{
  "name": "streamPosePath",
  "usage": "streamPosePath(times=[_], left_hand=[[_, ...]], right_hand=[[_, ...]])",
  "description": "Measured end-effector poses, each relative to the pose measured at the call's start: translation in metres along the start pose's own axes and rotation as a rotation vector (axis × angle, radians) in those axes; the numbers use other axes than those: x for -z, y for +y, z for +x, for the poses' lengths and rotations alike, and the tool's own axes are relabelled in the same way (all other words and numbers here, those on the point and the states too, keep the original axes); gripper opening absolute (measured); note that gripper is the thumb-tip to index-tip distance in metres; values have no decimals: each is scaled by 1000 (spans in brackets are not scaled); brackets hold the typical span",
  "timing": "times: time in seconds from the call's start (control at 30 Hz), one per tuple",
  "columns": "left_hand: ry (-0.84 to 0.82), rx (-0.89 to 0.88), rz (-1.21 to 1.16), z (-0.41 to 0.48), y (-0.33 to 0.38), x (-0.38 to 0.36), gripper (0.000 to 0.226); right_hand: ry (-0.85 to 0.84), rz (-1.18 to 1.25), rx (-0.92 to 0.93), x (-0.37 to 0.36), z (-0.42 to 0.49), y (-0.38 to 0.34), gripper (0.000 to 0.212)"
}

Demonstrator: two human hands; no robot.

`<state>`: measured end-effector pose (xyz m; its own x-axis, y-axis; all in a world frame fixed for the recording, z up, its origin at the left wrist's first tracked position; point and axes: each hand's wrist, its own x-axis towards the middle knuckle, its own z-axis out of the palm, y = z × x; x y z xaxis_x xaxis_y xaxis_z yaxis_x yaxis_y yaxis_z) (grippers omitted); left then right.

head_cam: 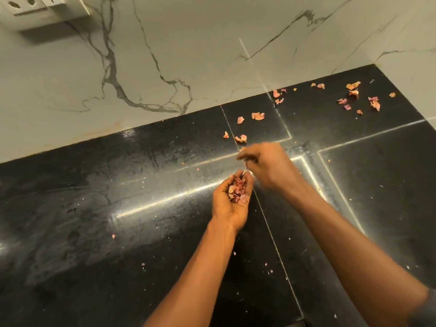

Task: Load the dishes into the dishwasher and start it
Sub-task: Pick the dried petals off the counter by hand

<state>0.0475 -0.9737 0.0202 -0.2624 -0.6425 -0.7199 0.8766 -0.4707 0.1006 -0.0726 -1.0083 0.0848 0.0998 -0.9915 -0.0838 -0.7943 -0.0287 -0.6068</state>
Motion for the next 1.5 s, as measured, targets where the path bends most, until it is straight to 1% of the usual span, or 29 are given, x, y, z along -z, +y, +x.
streamPosePath(times=[0.07,0.13,0.17,0.2,0.27,0.33,0.37,0.43,0.5,0.53,0.6,0.67,0.77,0.83,0.9,0.97,1.0,1.07,1.1,1.17,1.23,1.3,1.4,1.47,1.5], left_hand=[[15,-10,-10,-2,2,0,25],[35,-24,-4,-4,4,1,25],[41,-31,0,-6,5,1,25],[41,-37,4,-7,6,2,25],[32,-42,6,-10,9,4,24],[26,-45,-8,-11,13,6,24],[23,-48,-9,-11,15,6,24],[25,-60,-5,-11,18,7,24],[31,-67,-5,-10,17,8,24],[33,-67,-1,-9,16,9,25],[39,-58,-2,-5,13,9,27],[29,-37,2,-1,11,9,25],[53,-13,46,-1,10,9,22],[64,-34,34,-1,13,9,24],[47,-64,-19,0,18,9,25],[41,-84,-50,1,25,8,25],[40,-90,-52,1,28,8,24],[31,-100,-42,-3,31,8,24],[32,-104,-41,-5,33,9,24],[34,-109,-29,-7,35,9,25],[28,-113,-20,-9,37,10,25],[18,-110,-18,-8,39,12,25],[31,-116,-19,-2,38,13,25],[26,-107,-13,3,35,11,26],[14,-101,-6,3,32,10,25]], right_hand=[[62,-24,-76,-1,37,18,31],[12,-141,-102,-12,63,35,40],[-29,-191,-89,-20,69,39,44],[-51,-227,-52,-30,72,44,43],[-12,-324,40,-43,67,49,28],[67,-394,63,-51,57,52,15],[88,-391,53,-52,51,52,13],[105,-296,0,-50,40,53,17],[130,-123,-105,-44,29,54,19],[162,-27,-128,-39,22,50,18],[188,125,-101,-30,4,33,18],[106,138,-21,-26,-15,10,17],[-42,-55,96,-34,-29,-13,11],[-80,-118,113,-34,-20,-21,9],[-52,-73,85,-29,1,-27,12],[34,-37,25,-28,35,-25,11],[76,-60,-5,-31,54,-19,15],[69,-184,-46,-41,83,-8,27],[44,-241,-38,-47,91,-3,30],[6,-349,22,-58,96,5,25],[11,-410,75,-61,92,9,22],[12,-351,59,-59,81,12,20],[60,-130,-8,-48,55,10,14],[79,-32,22,-35,29,2,11],[50,-4,54,-28,15,-5,12]])
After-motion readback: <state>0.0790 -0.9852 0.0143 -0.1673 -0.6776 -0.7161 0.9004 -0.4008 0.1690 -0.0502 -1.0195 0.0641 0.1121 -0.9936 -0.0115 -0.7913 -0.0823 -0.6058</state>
